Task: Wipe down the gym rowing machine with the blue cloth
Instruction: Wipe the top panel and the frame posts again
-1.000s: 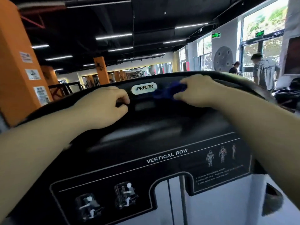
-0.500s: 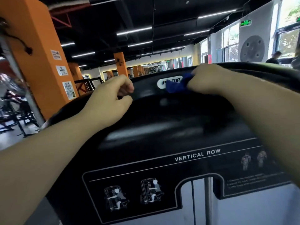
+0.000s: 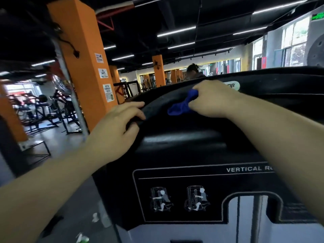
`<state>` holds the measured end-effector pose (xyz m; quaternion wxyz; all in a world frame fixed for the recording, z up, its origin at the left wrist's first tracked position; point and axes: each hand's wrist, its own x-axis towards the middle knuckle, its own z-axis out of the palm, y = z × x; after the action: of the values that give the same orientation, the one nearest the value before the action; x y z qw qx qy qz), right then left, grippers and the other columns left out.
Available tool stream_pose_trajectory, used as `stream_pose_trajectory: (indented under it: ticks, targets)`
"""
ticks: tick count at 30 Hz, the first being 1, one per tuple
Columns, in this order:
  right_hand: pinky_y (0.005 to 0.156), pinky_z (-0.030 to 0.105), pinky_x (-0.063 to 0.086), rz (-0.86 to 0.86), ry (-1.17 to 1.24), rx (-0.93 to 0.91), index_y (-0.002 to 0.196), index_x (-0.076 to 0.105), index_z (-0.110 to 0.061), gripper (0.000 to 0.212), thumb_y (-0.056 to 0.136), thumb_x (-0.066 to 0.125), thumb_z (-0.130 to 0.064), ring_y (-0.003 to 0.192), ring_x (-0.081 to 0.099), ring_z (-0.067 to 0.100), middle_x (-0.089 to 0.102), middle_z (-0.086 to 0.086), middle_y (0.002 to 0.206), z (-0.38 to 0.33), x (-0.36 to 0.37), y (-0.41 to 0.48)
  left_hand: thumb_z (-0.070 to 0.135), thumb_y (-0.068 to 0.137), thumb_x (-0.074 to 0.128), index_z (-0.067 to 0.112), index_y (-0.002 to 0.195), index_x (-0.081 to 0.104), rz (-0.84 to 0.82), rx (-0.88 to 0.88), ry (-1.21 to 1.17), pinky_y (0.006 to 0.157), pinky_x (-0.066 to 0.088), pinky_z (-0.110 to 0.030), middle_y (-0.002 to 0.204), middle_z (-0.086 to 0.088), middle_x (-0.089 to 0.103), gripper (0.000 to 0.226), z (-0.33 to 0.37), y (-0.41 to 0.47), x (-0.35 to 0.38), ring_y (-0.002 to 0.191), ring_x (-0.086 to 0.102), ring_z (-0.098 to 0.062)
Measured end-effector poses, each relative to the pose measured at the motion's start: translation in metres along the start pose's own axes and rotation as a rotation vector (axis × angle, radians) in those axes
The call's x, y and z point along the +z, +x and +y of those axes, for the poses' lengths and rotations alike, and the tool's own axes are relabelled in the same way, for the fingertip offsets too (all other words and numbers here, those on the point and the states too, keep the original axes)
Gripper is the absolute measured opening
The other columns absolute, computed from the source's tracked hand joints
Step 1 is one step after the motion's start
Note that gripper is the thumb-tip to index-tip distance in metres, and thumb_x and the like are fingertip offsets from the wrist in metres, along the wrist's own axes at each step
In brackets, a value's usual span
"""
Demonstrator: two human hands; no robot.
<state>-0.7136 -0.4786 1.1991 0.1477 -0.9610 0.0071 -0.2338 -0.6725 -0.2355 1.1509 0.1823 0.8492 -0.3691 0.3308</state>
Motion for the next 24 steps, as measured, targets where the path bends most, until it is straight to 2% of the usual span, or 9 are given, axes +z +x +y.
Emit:
stream_pose_trajectory:
  ticks: [2, 5, 7, 10, 13, 16, 17, 21, 24]
  targets:
    - [0.074, 0.032, 0.04, 0.051, -0.112, 0.016, 0.118, 0.057, -0.012, 0.03, 0.09, 0.057, -0.023, 0.107, 0.055, 0.033, 0.056, 0.011, 0.113, -0.025, 0.025, 0.006, 0.004, 0.091, 0.045, 0.029, 0.103, 0.062, 0.044, -0.053, -0.135, 0.1, 0.023, -0.004, 0.136, 0.02, 0.051, 0.032, -0.001, -0.005, 0.004, 0.127, 0.04, 0.003]
    - [0.079, 0.033, 0.039, 0.091, 0.036, -0.244, 0.117, 0.054, -0.018, 0.025, 0.093, 0.053, -0.025, 0.107, 0.05, 0.03, 0.048, 0.004, 0.105, -0.045, 0.045, -0.007, 0.012, 0.08, 0.037, 0.035, 0.094, 0.06, 0.145, -0.17, -0.331, 0.098, 0.031, -0.005, 0.122, 0.02, 0.06, 0.035, 0.001, -0.005, 0.003, 0.119, 0.048, 0.007]
    - [0.087, 0.033, 0.041, 0.044, 0.168, -0.396, 0.109, 0.064, -0.027, 0.022, 0.089, 0.053, -0.024, 0.106, 0.052, 0.022, 0.055, -0.004, 0.105, -0.031, 0.034, -0.028, 0.014, 0.08, 0.038, 0.033, 0.094, 0.06, 0.167, -0.161, -0.291, 0.096, 0.034, -0.01, 0.117, 0.017, 0.061, 0.032, 0.006, -0.003, 0.002, 0.117, 0.051, 0.001]
    - [0.094, 0.027, 0.041, -0.061, 0.257, -0.395, 0.098, 0.071, -0.035, 0.028, 0.08, 0.055, -0.021, 0.104, 0.054, 0.012, 0.06, -0.012, 0.106, -0.002, 0.012, -0.056, 0.02, 0.087, 0.041, 0.023, 0.107, 0.062, 0.136, 0.03, -0.073, 0.093, 0.035, -0.021, 0.115, 0.009, 0.061, 0.03, 0.034, 0.007, 0.009, 0.113, 0.051, -0.011]
    - [0.097, 0.035, 0.044, 0.068, 0.173, -0.142, 0.097, 0.07, -0.033, 0.026, 0.079, 0.051, -0.032, 0.106, 0.058, 0.017, 0.064, -0.006, 0.108, 0.042, -0.013, -0.066, 0.033, 0.098, 0.042, 0.024, 0.127, 0.055, -0.068, 0.118, -0.029, 0.098, 0.039, -0.03, 0.128, 0.007, 0.056, 0.033, 0.078, 0.026, 0.025, 0.121, 0.048, -0.014]
    - [0.101, 0.047, 0.035, 0.266, -0.297, 0.45, 0.124, 0.061, -0.026, 0.037, 0.092, 0.046, -0.039, 0.12, 0.046, 0.039, 0.054, 0.015, 0.126, 0.081, -0.03, -0.073, 0.045, 0.097, 0.037, 0.029, 0.126, 0.055, -0.197, 0.105, 0.028, 0.1, 0.042, -0.037, 0.127, 0.008, 0.055, 0.038, 0.093, 0.04, 0.035, 0.12, 0.048, -0.015]
    - [0.101, 0.048, 0.034, 0.273, -0.334, 0.526, 0.129, 0.057, -0.023, 0.04, 0.094, 0.045, -0.037, 0.122, 0.044, 0.041, 0.051, 0.017, 0.129, 0.08, -0.027, -0.074, 0.045, 0.097, 0.036, 0.029, 0.123, 0.057, -0.182, 0.1, 0.019, 0.097, 0.044, -0.038, 0.123, 0.009, 0.056, 0.037, 0.093, 0.044, 0.036, 0.116, 0.05, -0.014]
    - [0.092, 0.027, 0.045, 0.177, 0.063, 0.105, 0.139, 0.051, -0.034, 0.046, 0.093, 0.047, -0.029, 0.108, 0.058, 0.02, 0.058, 0.003, 0.126, 0.039, -0.004, -0.075, 0.032, 0.097, 0.049, 0.042, 0.137, 0.045, -0.165, 0.066, -0.252, 0.097, 0.043, -0.028, 0.133, 0.015, 0.051, 0.041, 0.081, 0.052, 0.04, 0.114, 0.051, -0.004]
    - [0.068, 0.024, 0.044, 0.018, 0.674, 0.096, 0.127, 0.06, -0.023, 0.039, 0.09, 0.048, -0.024, 0.076, 0.059, 0.01, 0.065, -0.004, 0.099, 0.02, -0.015, -0.073, 0.047, 0.086, 0.058, 0.06, 0.141, 0.029, -0.255, 0.16, -0.443, 0.108, 0.037, -0.03, 0.146, 0.019, 0.041, 0.064, 0.083, 0.056, 0.04, 0.13, 0.042, -0.002]
